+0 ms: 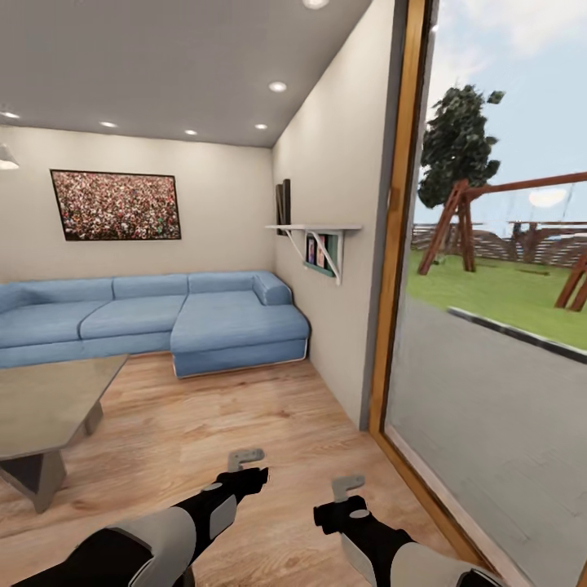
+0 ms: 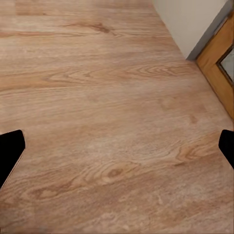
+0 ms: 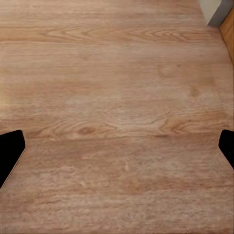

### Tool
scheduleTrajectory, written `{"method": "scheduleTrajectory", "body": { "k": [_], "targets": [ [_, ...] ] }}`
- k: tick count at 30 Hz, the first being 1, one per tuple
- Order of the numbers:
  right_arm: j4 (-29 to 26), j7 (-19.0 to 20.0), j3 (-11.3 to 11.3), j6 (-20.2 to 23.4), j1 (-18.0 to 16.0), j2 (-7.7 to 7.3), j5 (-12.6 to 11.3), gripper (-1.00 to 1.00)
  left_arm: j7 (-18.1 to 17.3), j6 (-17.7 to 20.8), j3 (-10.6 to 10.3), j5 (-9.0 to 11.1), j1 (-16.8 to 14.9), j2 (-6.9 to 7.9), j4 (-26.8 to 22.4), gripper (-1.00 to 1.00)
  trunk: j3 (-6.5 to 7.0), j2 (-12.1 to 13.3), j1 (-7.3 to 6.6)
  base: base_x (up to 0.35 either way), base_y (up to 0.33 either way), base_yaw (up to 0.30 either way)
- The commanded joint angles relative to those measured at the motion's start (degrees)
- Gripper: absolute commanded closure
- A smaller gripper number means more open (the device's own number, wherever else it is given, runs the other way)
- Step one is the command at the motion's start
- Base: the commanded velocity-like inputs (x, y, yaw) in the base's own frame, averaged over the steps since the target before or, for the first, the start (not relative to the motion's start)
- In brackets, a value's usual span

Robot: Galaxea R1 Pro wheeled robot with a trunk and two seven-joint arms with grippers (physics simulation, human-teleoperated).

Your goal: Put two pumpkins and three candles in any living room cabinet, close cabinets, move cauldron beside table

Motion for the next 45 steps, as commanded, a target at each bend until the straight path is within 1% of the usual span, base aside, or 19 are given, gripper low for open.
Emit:
{"method": "scheduleTrajectory", "body": {
  "k": [1,24,30,36,38,39,40,45],
  "targets": [
    [-0.06,-0.3,0.41,0.13,-0.04,0.0,-0.34,-1.0,0.05,-0.37,-0.48,0.38,-0.1,-0.05,0.23,-1.0,-0.1,-0.04,-0.01,0.0,0.0,0.281],
    [-0.08,-0.23,0.41,0.16,0.0,0.0,-0.34,-1.0,0.06,-0.37,-0.48,0.38,-0.1,-0.05,0.23,-1.0,-1.64,-0.04,-0.01,0.0,0.0,0.225],
    [-0.06,-0.25,0.41,0.15,0.05,0.0,-0.34,-1.0,0.06,-0.37,-0.48,0.38,-0.1,-0.05,0.23,-1.0,-2.04,-0.04,-0.01,0.0,-0.05,0.171],
    [-0.1,-0.23,0.41,0.15,0.21,0.0,-0.24,-1.0,0.06,-0.37,-0.48,0.38,-0.1,-0.05,0.23,-1.0,-2.07,-0.04,-0.01,0.0,-0.076,0.083],
    [-0.1,-0.21,0.41,0.16,0.22,0.0,0.01,-1.0,0.06,-0.37,-0.48,0.38,-0.1,-0.05,0.23,-1.0,-2.07,-0.04,-0.01,0.0,-0.11,0.228],
    [-0.1,-0.2,0.41,0.16,0.22,0.0,0.47,-1.0,0.06,-0.37,-0.48,0.38,-0.1,-0.05,0.23,-1.0,-2.07,-0.04,-0.01,0.0,-0.177,0.262],
    [-0.1,-0.15,0.41,0.16,0.23,0.0,1.43,-1.0,0.04,-0.37,-0.48,0.38,-0.1,-0.05,0.23,-1.0,-2.07,-0.04,-0.01,0.0,-0.259,0.282],
    [-0.09,-0.14,0.41,0.16,0.23,0.0,1.94,-1.0,0.05,-0.37,-0.48,0.38,-0.1,-0.05,0.23,-1.0,-2.07,-0.04,-0.01,0.0,-0.279,0.288]
  ]
}}
